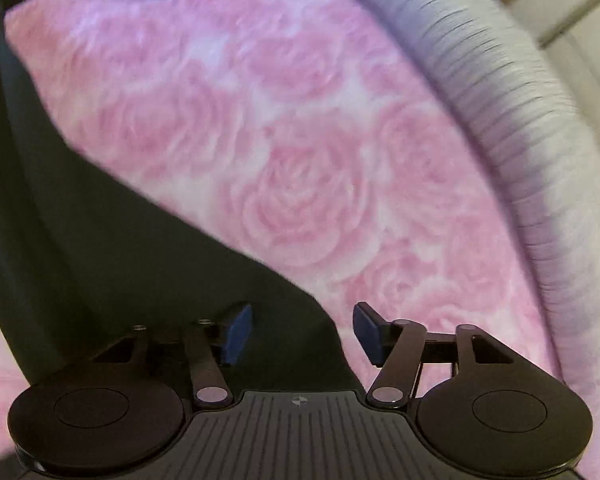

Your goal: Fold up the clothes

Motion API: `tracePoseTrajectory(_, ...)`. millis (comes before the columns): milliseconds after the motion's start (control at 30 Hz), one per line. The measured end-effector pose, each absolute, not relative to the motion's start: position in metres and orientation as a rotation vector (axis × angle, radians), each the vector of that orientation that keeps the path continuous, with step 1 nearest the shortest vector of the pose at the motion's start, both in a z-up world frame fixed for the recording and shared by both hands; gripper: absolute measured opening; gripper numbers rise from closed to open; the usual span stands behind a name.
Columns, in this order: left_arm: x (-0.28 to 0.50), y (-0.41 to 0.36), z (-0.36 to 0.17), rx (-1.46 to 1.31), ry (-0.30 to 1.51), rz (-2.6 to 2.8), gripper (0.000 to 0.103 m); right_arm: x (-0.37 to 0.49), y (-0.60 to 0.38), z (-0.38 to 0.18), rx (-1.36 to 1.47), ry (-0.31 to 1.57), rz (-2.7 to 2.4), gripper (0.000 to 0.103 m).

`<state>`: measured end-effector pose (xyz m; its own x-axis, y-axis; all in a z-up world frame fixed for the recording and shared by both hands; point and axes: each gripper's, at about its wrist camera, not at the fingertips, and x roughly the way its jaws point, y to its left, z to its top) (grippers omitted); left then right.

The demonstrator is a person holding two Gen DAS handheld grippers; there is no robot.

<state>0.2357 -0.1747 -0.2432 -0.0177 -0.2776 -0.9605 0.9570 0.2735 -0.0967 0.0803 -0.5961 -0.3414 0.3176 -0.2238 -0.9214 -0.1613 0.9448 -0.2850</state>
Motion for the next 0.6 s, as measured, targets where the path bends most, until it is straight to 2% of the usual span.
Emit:
tracePoseTrajectory(33,0.234,-0.173,-0.246,0.776,1.171,-1.155,0.002,0.084,-0.602,-0.344,-0.323,1.276,-0.023,0.06)
tracePoseTrajectory(67,0.232,-0.173,-0.248,0.775,1.175,-1.153,0.002,0.087,-0.607,-0.342,-0.266,1.278,-0.017,0.055)
tracePoseTrajectory(100,0.232,-0.17,-0.247,0.763,1.172,-1.148,0.002,0.088,-0.615,-0.339,-0.194,1.274,-0.01,0.041)
tracePoseTrajectory(133,0.232,-0.169,-0.244,0.742,1.162,-1.14,0.002,0.089,-0.623,-0.336,-0.122,1.27,-0.003,0.009)
tracePoseTrajectory(200,0.238,-0.169,-0.238,0.684,1.126,-1.115,0.002,0.089,-0.632,-0.326,-0.084,1.227,-0.03,0.004)
tracePoseTrajectory(367,0.255,-0.189,-0.246,0.619,1.124,-1.056,0.002,0.095,-0.642,-0.323,-0.128,1.15,-0.135,0.004)
tracePoseTrajectory(400,0.258,-0.194,-0.251,0.626,1.135,-1.037,0.006,0.099,-0.641,-0.326,-0.135,1.155,-0.152,0.005)
tracePoseTrajectory(433,0.261,-0.198,-0.256,0.632,1.145,-1.018,0.011,0.102,-0.639,-0.328,-0.136,1.168,-0.17,0.008)
tracePoseTrajectory(533,0.267,-0.189,-0.253,0.602,1.143,-0.941,0.016,0.099,-0.628,-0.317,-0.163,1.128,-0.252,0.032)
tracePoseTrajectory(600,0.27,-0.176,-0.244,0.558,1.138,-0.898,0.019,0.087,-0.614,-0.301,-0.093,1.069,-0.272,0.038)
